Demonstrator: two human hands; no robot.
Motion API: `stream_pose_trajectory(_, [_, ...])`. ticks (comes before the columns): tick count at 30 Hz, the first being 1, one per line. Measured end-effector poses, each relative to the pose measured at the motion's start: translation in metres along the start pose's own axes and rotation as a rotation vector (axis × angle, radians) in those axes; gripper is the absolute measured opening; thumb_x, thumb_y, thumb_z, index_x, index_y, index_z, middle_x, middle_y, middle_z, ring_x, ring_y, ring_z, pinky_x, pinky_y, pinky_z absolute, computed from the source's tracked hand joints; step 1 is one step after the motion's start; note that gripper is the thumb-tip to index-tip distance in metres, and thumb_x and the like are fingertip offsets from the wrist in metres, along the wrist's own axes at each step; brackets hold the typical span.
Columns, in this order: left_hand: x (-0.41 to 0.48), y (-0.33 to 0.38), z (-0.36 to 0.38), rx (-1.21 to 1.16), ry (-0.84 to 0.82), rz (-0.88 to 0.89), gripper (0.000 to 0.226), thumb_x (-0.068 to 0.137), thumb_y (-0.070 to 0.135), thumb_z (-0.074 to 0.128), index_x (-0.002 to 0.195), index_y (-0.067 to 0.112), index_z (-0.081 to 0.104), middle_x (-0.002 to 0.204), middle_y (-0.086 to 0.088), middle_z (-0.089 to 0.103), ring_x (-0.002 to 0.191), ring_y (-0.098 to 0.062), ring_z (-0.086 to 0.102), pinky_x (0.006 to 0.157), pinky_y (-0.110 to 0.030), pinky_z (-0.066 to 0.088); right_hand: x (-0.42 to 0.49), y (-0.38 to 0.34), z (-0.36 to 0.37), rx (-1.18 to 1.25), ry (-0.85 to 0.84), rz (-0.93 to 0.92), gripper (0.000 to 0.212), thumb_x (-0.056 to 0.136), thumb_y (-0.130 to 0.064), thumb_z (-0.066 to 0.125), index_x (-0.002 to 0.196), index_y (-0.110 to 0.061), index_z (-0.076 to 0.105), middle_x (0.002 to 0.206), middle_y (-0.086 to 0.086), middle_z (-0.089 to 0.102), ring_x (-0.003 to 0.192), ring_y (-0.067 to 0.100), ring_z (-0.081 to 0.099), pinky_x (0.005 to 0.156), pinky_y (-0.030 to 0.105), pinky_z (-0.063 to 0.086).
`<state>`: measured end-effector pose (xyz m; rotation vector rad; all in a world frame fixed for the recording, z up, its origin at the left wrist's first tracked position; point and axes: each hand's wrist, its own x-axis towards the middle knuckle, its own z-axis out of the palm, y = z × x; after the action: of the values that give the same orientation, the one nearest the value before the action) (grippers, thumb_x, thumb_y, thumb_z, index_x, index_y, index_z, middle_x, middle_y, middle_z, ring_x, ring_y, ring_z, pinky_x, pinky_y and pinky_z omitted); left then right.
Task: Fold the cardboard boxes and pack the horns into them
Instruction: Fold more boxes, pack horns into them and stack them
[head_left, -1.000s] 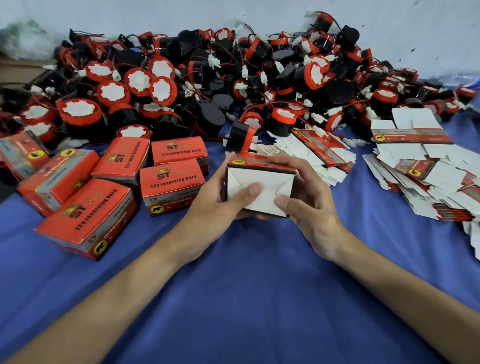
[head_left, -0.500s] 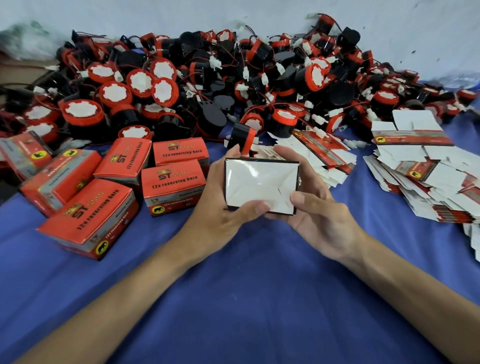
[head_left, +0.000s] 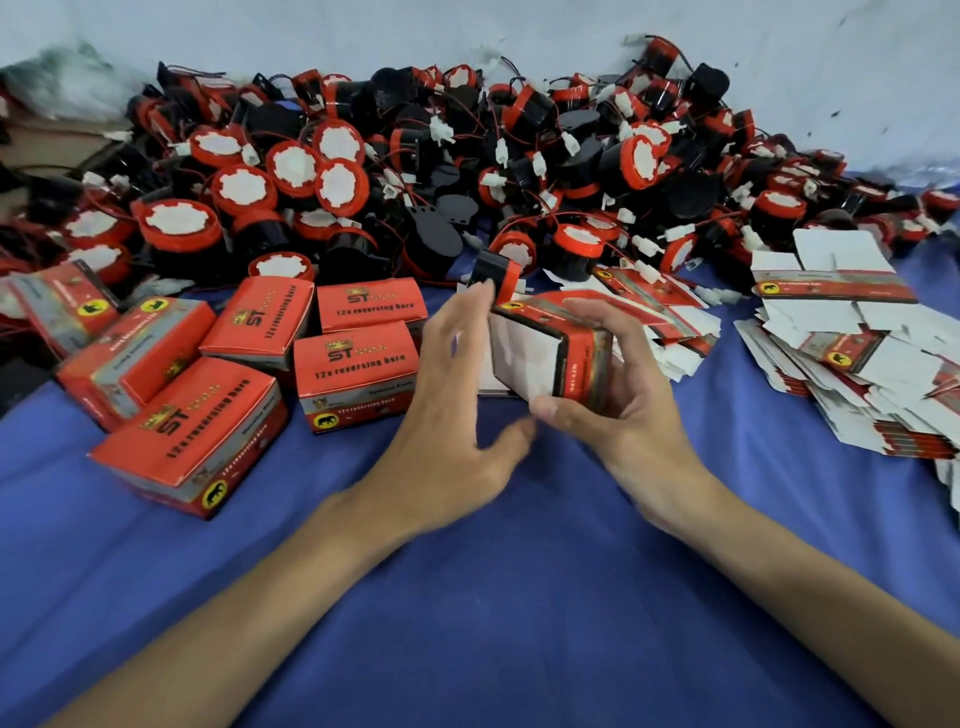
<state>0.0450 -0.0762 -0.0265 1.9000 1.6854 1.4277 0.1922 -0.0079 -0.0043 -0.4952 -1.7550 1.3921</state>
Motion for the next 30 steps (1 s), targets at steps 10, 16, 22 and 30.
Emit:
stream_pose_trajectory(10, [-0.002, 0.004, -0.002, 0.140, 0.084, 0.076, 0.079, 0.075, 0.043, 0.060, 0.142, 0.011, 0.034, 0.120, 0.001, 0.046, 0.106, -0.010, 0.050, 0.082, -0.012, 0.040, -0.016, -0.001, 0.011, -0.686, -0.129, -0.445, 0.050, 0.099, -0.027, 0.043, 0.147, -0.019, 0.031, 0.114, -0.007, 0.042, 0.103, 0.005, 0.046, 0.090, 0.012, 0.038])
stream_pose_trajectory(16, [0.002, 0.003, -0.002, -0.103, 0.099, -0.175, 0.091, 0.075, 0.061, 0.065, 0.140, 0.051, 0.003, 0.118, 0.021, 0.054, 0.108, 0.005, 0.053, 0.090, -0.010, 0.041, 0.012, -0.016, -0.014, -0.531, 0.084, -0.712, 0.028, 0.101, -0.019, 0.039, 0.126, -0.024, 0.051, 0.114, -0.007, 0.059, 0.096, 0.015, 0.064, 0.065, 0.032, 0.053])
stream_pose_trajectory(22, [0.000, 0.001, 0.000, 0.090, 0.053, -0.071, 0.062, 0.079, 0.044, 0.060, 0.129, 0.056, 0.024, 0.118, 0.013, 0.040, 0.098, 0.005, 0.044, 0.080, -0.016, 0.044, 0.107, 0.004, -0.034, -0.662, 0.087, -0.049, 0.035, 0.088, -0.009, 0.064, 0.122, -0.012, 0.055, 0.117, 0.001, 0.056, 0.105, 0.016, 0.058, 0.084, 0.033, 0.051])
stream_pose_trajectory(30, [-0.003, -0.001, 0.000, 0.042, 0.121, -0.163, 0.047, 0.072, 0.047, 0.063, 0.091, 0.037, 0.022, 0.085, 0.010, 0.040, 0.080, -0.003, 0.047, 0.059, -0.013, 0.038, 0.143, 0.049, -0.008, -0.959, -0.173, -0.030, 0.043, 0.097, -0.013, 0.049, 0.138, 0.000, 0.045, 0.140, 0.018, 0.049, 0.129, 0.032, 0.044, 0.096, 0.006, 0.027])
